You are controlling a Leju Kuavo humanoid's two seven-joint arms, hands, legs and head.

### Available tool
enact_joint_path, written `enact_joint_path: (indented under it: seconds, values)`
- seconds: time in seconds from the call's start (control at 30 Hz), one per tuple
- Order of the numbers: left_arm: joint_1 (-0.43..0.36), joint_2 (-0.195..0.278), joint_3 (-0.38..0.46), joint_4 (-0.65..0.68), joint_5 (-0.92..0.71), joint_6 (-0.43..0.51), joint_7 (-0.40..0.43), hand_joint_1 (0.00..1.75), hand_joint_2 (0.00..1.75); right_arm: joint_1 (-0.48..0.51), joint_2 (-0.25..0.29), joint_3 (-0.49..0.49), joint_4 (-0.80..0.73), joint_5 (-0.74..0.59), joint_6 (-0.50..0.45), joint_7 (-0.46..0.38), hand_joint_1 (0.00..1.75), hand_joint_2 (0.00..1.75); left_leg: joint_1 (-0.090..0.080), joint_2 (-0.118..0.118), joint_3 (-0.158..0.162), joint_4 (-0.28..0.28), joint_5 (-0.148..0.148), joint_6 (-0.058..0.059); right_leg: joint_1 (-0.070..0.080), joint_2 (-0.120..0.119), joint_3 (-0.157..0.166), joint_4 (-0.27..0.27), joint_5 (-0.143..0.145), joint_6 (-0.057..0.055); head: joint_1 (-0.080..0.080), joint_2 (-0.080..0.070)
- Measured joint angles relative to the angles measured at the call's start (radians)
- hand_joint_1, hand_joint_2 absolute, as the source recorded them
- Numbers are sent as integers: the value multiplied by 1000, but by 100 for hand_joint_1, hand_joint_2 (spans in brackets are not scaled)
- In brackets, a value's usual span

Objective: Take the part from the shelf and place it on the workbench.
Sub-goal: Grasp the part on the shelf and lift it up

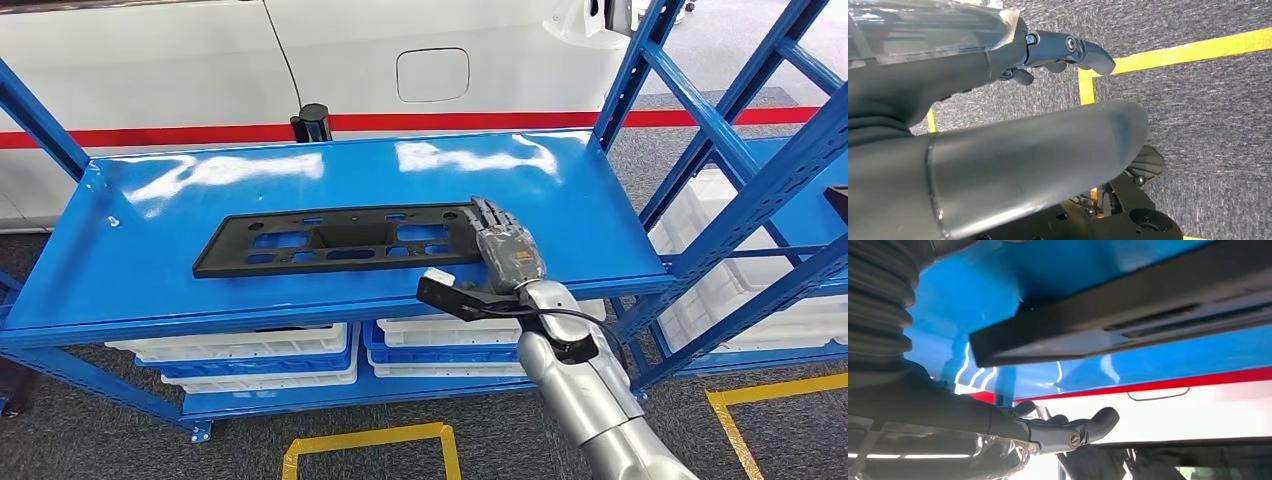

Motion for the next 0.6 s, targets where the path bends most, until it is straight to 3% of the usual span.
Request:
enact_joint_path:
  seconds: [0.6]
  values:
    - [0, -2, 0, 2, 0, 9, 0, 0, 0, -41, 57, 4, 41, 0, 6, -1, 0, 175, 0, 0, -1, 0, 0, 0, 0, 0, 0, 0, 0, 0, 0, 0]
